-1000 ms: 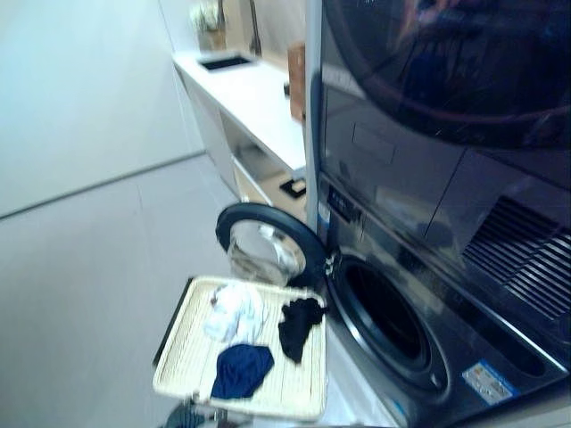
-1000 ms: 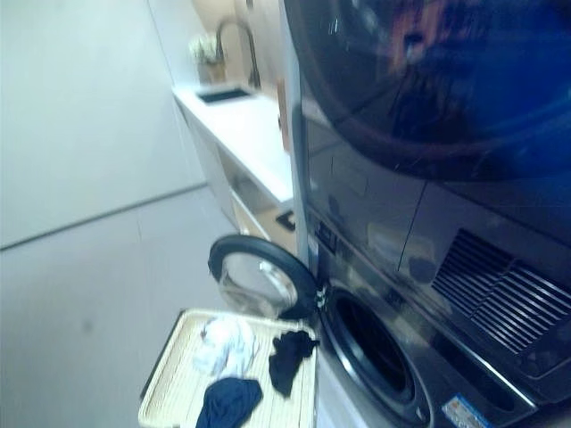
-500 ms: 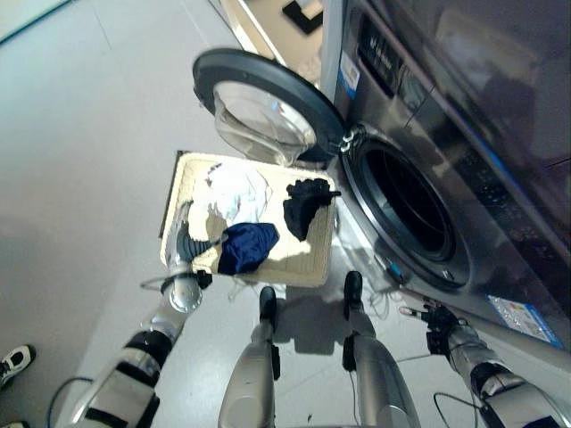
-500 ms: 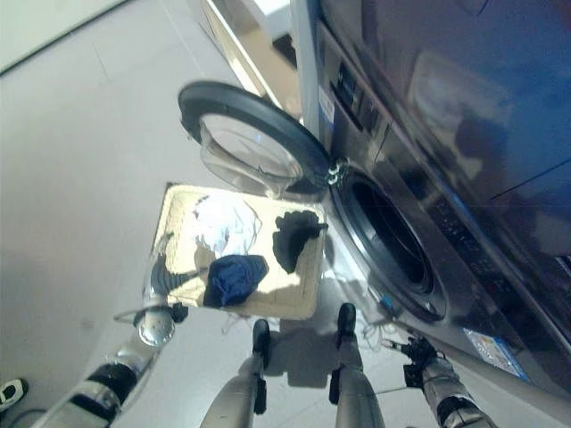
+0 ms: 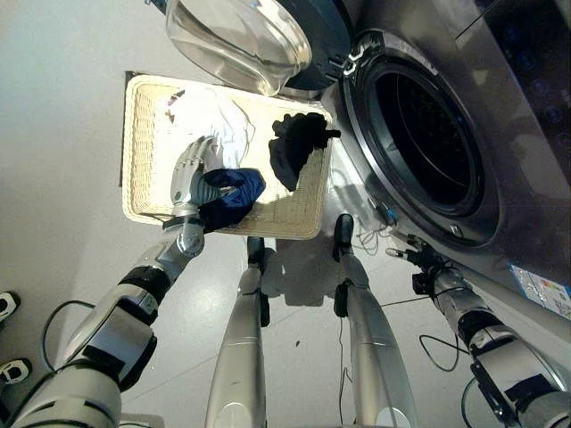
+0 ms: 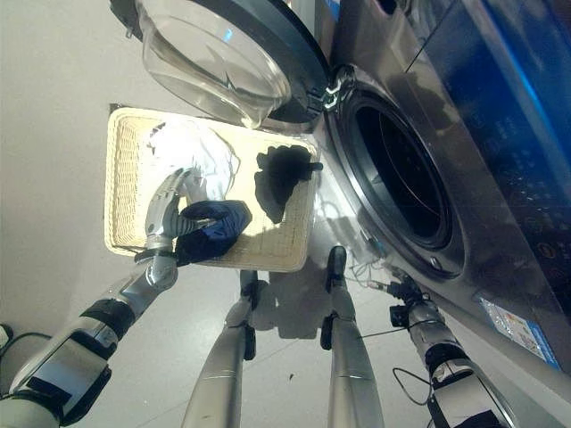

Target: Put the clothes into the washing machine.

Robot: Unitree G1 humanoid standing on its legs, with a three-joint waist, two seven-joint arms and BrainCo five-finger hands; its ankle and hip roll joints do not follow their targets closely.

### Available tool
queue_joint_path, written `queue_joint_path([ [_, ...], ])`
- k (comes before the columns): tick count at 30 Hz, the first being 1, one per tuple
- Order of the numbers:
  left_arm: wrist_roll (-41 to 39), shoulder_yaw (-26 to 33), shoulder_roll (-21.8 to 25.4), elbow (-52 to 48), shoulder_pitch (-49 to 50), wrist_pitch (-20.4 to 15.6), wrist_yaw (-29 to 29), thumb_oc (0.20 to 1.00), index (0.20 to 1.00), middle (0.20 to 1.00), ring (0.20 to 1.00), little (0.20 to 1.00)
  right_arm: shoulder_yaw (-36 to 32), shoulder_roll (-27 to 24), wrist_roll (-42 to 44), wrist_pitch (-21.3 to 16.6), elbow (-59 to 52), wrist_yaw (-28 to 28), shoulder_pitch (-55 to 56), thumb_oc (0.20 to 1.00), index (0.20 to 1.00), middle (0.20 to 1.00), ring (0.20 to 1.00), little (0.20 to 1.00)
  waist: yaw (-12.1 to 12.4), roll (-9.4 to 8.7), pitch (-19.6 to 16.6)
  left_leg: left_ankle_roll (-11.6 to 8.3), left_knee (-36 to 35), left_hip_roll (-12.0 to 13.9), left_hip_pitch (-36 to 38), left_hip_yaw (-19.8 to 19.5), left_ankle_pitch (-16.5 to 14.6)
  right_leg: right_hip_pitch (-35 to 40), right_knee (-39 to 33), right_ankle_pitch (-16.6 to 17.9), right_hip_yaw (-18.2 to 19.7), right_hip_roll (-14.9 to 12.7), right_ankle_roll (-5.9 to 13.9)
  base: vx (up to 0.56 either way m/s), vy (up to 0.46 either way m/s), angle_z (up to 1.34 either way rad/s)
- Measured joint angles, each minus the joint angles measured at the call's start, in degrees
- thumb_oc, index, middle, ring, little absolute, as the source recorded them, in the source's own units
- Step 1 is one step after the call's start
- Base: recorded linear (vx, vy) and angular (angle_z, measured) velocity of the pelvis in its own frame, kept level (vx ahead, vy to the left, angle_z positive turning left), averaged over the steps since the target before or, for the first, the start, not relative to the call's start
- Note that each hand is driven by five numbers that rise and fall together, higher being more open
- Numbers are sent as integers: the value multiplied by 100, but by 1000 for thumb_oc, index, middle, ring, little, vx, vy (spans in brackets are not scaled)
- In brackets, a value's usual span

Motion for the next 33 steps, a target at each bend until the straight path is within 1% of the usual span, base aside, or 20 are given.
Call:
queue_joint_path([
  [5, 2, -238, -1, 15, -10, -12, -507, 1000, 1000, 1000, 1000, 1000, 40, -34, 42, -6, -15, -4, -5, 1000, 1000, 1000, 1000, 1000, -37, -18, -3, -13, 85, -2, -380, -65, -3, -311, 6, 14, -42, 3, -2, -1, -6, 2],
  [8, -3, -380, -2, 131, -9, -6, -727, 1000, 1000, 1000, 1000, 1000, 47, -52, 79, -7, -10, 1, -54, 1000, 1000, 1000, 1000, 1000, -31, -35, -2, -14, 103, -5, -478, -94, -18, -390, 6, 18, -57, 2, -8, 5, -5, 1],
  [16, -21, -429, 15, 245, -131, 0, -814, 1000, 1000, 1000, 1000, 1000, 59, -62, 92, -119, -27, 8, -189, 1000, 1000, 1000, 1000, 1000, -29, -96, -19, -15, 229, -14, -710, -125, -54, -577, 65, 4, -70, -6, -6, 19, -12, 0],
  [23, 2, -427, 1, 345, -127, 95, -630, 1000, 1000, 1000, 1000, 1000, 79, -63, 95, -123, -42, 4, -229, 1000, 1000, 1000, 1000, 1000, -29, -99, -20, -21, 319, -14, -823, -173, -81, -645, 102, -13, -103, -6, -18, 22, -11, 1],
  [27, 114, -430, 1, 441, -168, 128, -324, 1000, 1000, 1000, 1000, 1000, 82, -66, 149, -126, -44, 2, -288, 1000, 1000, 1000, 1000, 1000, -31, -102, -20, -25, 389, -16, -986, -199, -82, -810, 203, -36, -108, -8, -23, 0, 0, 0],
  [28, 145, -436, -15, 514, -228, 161, -73, 1000, 1000, 1000, 1000, 1000, 110, -71, 216, -148, -44, 5, -347, 1000, 1000, 1000, 1000, 1000, -37, -105, -19, -36, 447, -15, -1099, -212, -91, -921, 267, -50, -108, -8, -26, 0, 0, 0],
  [30, 339, -434, -46, 768, -377, 278, 176, 1000, 1000, 1000, 1000, 1000, 185, -85, 277, -174, -51, 7, -391, 1000, 1000, 1000, 1000, 1000, -43, -112, -17, -45, 489, -14, -1184, -254, -96, -995, 300, -50, -118, 0, -26, 0, 0, 0],
  [32, 376, -437, -52, 829, -410, 396, 292, 1000, 1000, 1000, 1000, 1000, 215, -92, 315, -190, -70, 3, -393, 1000, 1000, 1000, 1000, 1000, -54, -118, -17, -48, 507, -14, -1212, -259, -98, -1024, 318, -52, -118, 1, -27, 0, 0, 0],
  [33, 376, -437, -52, 829, -410, 396, 292, 1000, 1000, 1000, 1000, 1000, 215, -92, 315, -190, -70, 3, -393, 1000, 1000, 1000, 1000, 1000, -54, -118, -17, -48, 507, -14, -1212, -259, -98, -1024, 318, -52, -118, 1, -27, 0, 0, 0],
])
